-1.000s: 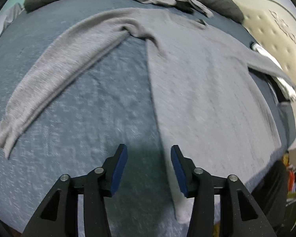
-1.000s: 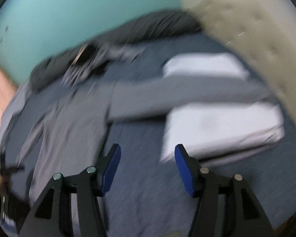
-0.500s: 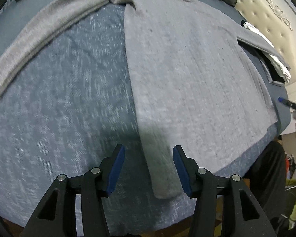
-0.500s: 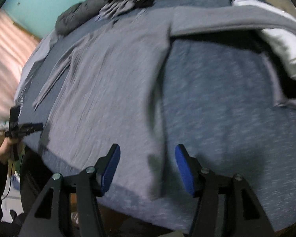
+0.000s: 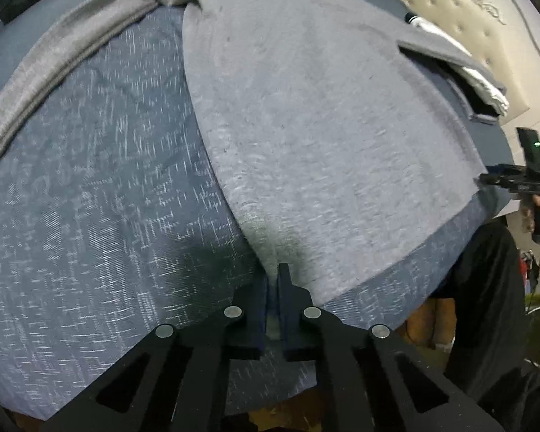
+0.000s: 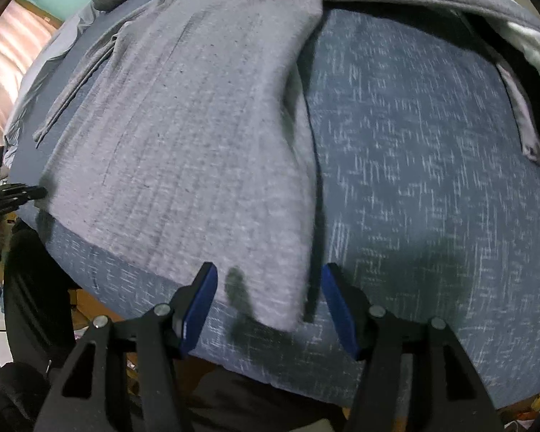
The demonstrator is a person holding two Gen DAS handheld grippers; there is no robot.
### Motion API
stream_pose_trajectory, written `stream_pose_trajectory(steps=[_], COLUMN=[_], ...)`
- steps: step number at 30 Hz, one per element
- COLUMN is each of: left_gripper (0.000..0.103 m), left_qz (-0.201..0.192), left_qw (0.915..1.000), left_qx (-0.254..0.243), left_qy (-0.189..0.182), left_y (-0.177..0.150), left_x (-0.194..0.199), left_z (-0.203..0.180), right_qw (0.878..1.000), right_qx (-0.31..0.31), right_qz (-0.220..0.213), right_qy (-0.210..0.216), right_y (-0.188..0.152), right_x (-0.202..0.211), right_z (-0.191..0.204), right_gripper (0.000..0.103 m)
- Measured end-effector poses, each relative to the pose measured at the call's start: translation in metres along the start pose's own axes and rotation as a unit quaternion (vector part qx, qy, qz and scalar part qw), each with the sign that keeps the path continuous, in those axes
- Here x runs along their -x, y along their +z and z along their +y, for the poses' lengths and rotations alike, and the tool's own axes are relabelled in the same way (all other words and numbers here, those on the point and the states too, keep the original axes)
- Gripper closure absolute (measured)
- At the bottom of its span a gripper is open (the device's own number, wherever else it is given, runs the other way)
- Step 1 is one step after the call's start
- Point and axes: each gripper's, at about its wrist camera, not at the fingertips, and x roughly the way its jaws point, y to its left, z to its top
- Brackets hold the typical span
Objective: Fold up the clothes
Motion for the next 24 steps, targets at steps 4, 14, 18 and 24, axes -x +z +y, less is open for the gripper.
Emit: stream_pose_trajectory(steps=[4, 14, 18, 24], left_gripper=[0.099, 0.099, 0.099, 0.099], left_qz=[-0.022, -0.036, -0.019, -0.011], left_qw=[0.9997, 0.9993, 0.9994, 0.9996], left_qx=[-0.003, 0.008, 0.023, 0.018], left_qy=[-0.003, -0.007, -0.016, -0.019], left_y=[-0.004, -0.028, -0.033, -0.032], left_x=[0.022, 0.055, 0.035, 0.028], left_z=[-0.001, 0.023, 0.022, 0.013], right_qw=[1.000, 1.000, 0.999, 0.998], right_qx=[-0.013, 0.005, -0.028, -0.037], right_qz=[-0.014, -0.010, 0.012, 0.025], right_qy=[0.010, 0.027, 0.027, 0.049], right_y=[-0.005, -0.032, -0.034, -0.034], right_x=[0.005, 0.040, 0.015, 0.013], right_z=[-0.007, -0.001, -0.010, -0.016], right_gripper=[0.094, 0.098, 0.098, 0.097])
